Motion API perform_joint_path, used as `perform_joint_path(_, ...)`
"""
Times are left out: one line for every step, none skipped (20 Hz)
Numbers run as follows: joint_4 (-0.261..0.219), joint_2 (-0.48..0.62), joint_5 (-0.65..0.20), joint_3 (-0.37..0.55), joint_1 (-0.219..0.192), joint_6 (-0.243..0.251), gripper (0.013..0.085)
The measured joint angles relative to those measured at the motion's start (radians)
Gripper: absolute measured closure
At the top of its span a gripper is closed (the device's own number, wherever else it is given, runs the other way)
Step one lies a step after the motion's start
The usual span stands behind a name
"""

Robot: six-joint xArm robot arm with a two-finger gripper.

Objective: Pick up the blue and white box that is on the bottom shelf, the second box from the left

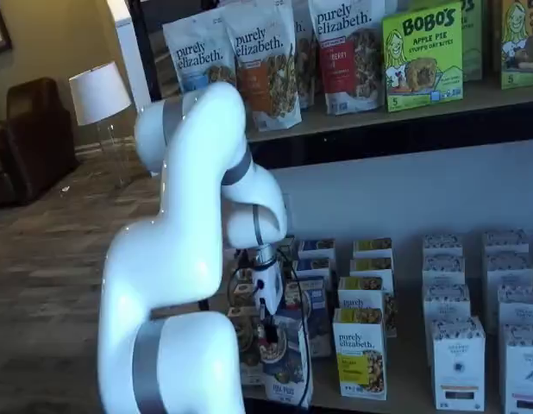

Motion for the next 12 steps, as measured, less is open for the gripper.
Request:
perform_joint_path(-0.001,-0.022,0.000,0.025,0.002,0.002,0.0490)
perform_joint_path(-0.003,-0.043,0.000,0.048,0.004,0.007,0.0490)
perform_joint_path(-0.007,-0.062,-0.001,0.071,0.006,0.013,0.0490)
perform_joint_path(-0.010,-0.077,-0.003,0.089,0.008,0.017,0.0490)
perform_joint_path(-0.013,-0.092,-0.007,0.108,0.010,0.022,0.0490)
perform_joint_path(-0.016,-0.112,-0.018,0.134,0.012,0.026,0.0490)
perform_joint_path(-0.019,-0.129,-0.029,0.156,0.013,0.029,0.0490)
perform_joint_path(-0.021,-0.145,-0.041,0.177,0.013,0.031,0.0490)
perform_joint_path(-0.018,-0.166,-0.054,0.201,0.013,0.028,0.0490)
perform_joint_path(-0.014,-0.183,-0.061,0.220,0.012,0.024,0.0490)
perform_joint_path(-0.008,-0.200,-0.067,0.238,0.012,0.018,0.0490)
perform_joint_path(0.000,-0.224,-0.073,0.260,0.012,0.011,0.0490)
